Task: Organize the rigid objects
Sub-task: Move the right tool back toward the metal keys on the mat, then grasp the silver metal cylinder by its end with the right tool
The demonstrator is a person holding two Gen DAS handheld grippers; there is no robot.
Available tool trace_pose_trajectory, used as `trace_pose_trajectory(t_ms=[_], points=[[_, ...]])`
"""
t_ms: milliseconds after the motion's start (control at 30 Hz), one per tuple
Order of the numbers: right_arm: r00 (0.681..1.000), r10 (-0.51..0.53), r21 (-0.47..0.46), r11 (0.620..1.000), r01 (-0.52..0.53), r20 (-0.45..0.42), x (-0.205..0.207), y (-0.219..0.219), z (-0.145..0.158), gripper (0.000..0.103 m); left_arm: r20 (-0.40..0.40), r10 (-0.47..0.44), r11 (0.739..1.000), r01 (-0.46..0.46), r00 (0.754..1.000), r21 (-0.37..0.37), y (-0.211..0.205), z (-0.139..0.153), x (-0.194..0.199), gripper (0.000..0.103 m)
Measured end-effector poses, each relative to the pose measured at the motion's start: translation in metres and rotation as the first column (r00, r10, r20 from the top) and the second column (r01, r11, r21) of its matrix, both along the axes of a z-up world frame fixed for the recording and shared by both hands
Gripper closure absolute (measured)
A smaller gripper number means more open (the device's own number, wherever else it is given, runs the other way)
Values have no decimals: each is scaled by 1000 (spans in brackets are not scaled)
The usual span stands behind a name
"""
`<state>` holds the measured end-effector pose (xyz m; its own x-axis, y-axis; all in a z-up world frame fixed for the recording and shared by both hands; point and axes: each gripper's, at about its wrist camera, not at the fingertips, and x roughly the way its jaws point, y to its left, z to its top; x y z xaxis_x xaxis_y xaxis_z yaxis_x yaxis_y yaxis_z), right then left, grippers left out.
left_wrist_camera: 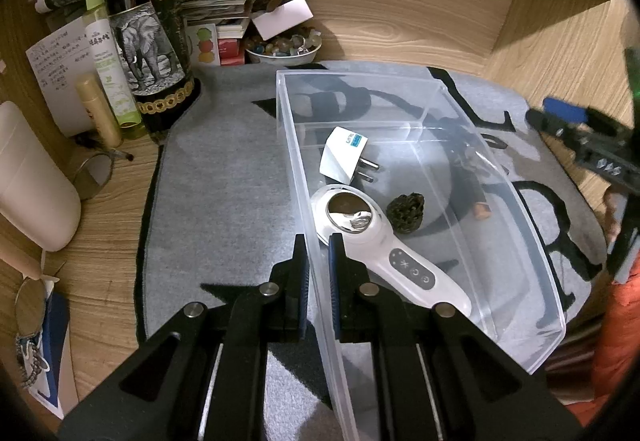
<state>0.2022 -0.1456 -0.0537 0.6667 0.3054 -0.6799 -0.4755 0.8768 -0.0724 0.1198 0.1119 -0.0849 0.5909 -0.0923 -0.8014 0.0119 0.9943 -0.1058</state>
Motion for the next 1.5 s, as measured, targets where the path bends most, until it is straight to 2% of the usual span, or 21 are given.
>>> trace_pose_trajectory(t_ms=[200,333,533,633,867,1167,1367,1500], points=[[992,-56,2,998,57,-116,20,-20,-40,39,-3,5,1000,-5,1000,5,-1,0,0,94],[984,-53,43,997,61,-167,25,-25,-49,39,-4,7,1000,-7,1000,6,-2,1,-1,94],[984,-34,37,999,41,-173,33,-10,-55,39,-4,4,1000,-4,1000,6,-1,0,-1,94],[984,-28,29,999,33,-178,39,-3,-59,43,-4,4,1000,-4,1000,6,-1,0,-1,94],[968,1,44,999,10,-251,51,11,-74,44,-4,4,1000,-4,1000,6,-1,1,-1,94],[963,58,42,998,-48,-265,41,18,-79,44,-4,4,1000,-4,1000,5,-1,1,-1,94],[958,116,24,993,-114,-264,12,12,-79,46,-5,4,1000,-4,1000,4,-2,0,-1,94],[966,104,-4,994,-108,-238,-1,4,-74,46,-6,5,1000,-5,1000,3,-2,-1,-1,94]])
